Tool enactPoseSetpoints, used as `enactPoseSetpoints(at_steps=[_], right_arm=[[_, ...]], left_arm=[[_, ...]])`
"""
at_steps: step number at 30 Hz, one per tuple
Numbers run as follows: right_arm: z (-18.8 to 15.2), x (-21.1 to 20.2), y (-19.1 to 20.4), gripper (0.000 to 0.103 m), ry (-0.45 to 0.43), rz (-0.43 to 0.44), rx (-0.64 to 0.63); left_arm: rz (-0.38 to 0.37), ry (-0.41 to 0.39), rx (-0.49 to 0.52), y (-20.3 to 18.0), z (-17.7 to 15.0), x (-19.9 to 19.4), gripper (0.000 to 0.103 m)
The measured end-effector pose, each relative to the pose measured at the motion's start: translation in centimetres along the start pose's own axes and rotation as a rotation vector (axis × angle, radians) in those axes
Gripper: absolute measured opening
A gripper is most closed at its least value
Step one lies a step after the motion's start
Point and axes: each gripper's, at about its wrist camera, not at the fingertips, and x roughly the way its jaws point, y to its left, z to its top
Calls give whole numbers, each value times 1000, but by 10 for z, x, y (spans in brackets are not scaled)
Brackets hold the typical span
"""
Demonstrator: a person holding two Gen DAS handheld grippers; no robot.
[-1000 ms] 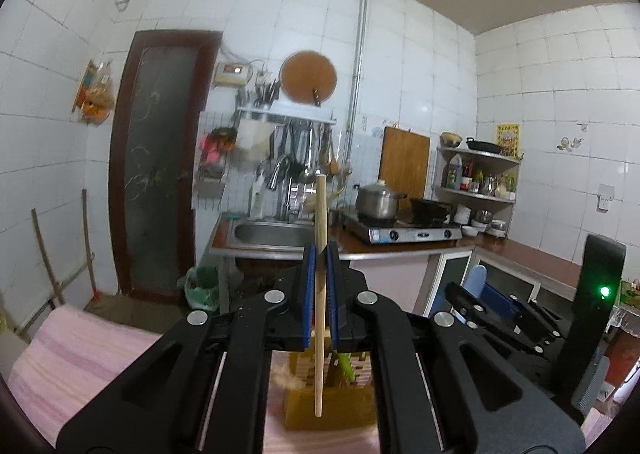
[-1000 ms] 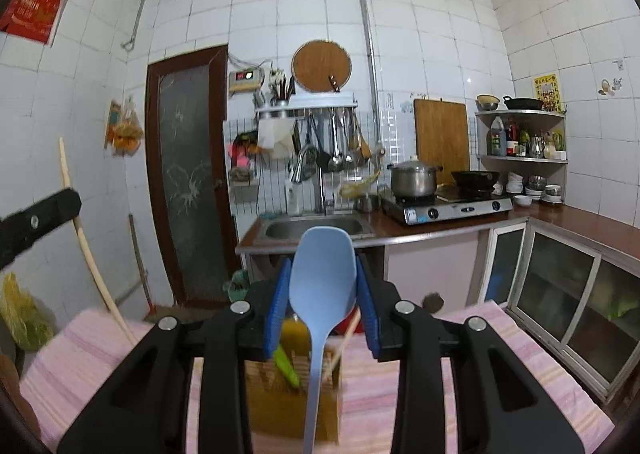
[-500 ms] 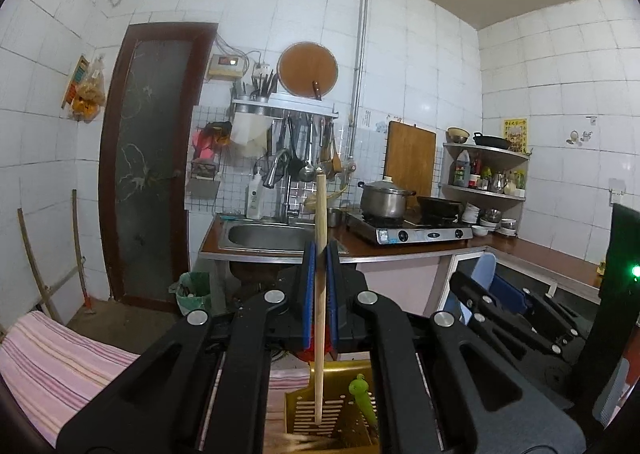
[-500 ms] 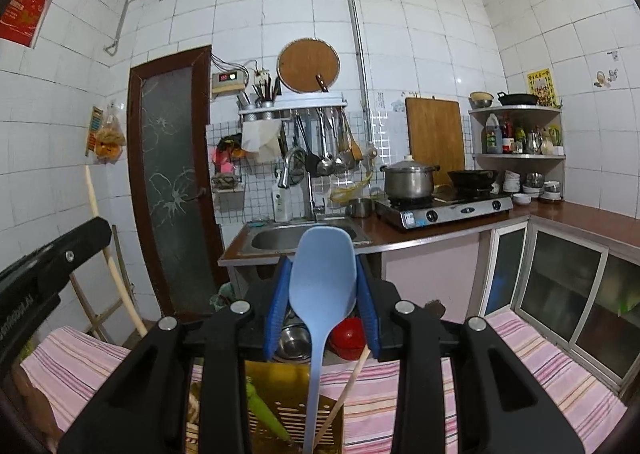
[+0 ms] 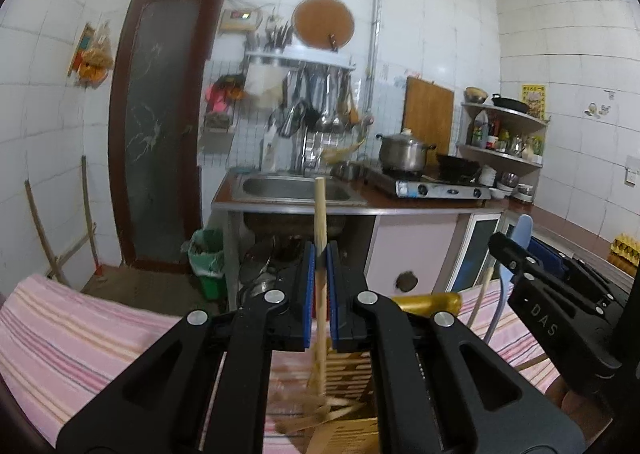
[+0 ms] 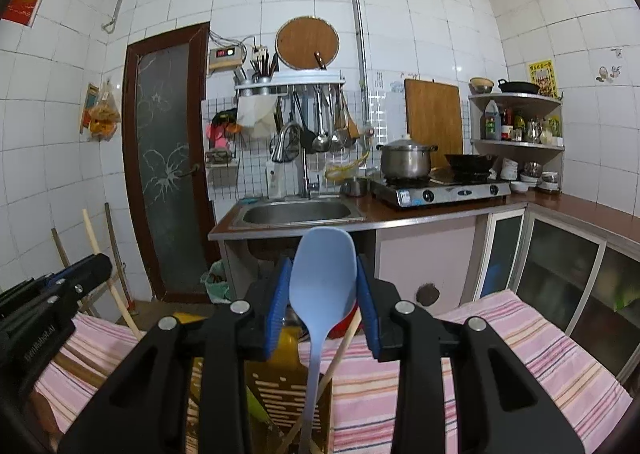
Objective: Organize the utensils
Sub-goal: 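Lower both items into the yellow holder and open both tools, then lower both tools back toward the remaining utensils on the table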
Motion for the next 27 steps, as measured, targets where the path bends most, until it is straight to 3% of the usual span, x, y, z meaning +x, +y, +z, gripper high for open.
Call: enactPoseSetpoints(at_steps=[4, 6, 8, 12, 15, 17, 22, 24, 27], right_arm=[[-3, 0, 3, 33, 11, 0, -34], [-3, 0, 5, 33, 22, -3, -50], [-2, 2, 6, 34, 61, -11, -67], [7, -4, 6, 58, 103, -17, -77], [21, -20, 3, 64, 111, -29, -82], [28, -36, 1, 74, 120, -41, -97], [26, -80, -5, 85, 139, -73, -154], [17, -99, -8, 92, 163, -83, -164], [1, -120, -10, 94, 188, -83, -176]], left_arm=[[11, 39, -14, 10, -4, 0, 8], [31, 45, -11, 14, -3, -3, 19], [29, 44, -29, 20, 3, -8, 51], [36, 21, -49, 29, 17, -33, 70], [47, 11, -46, 35, 29, -56, 80], [68, -8, -41, 39, 36, -78, 93], [113, -8, -21, 45, 38, -127, 98], [119, 24, -4, 47, 30, -142, 98], [144, 60, 12, 52, 7, -162, 98]])
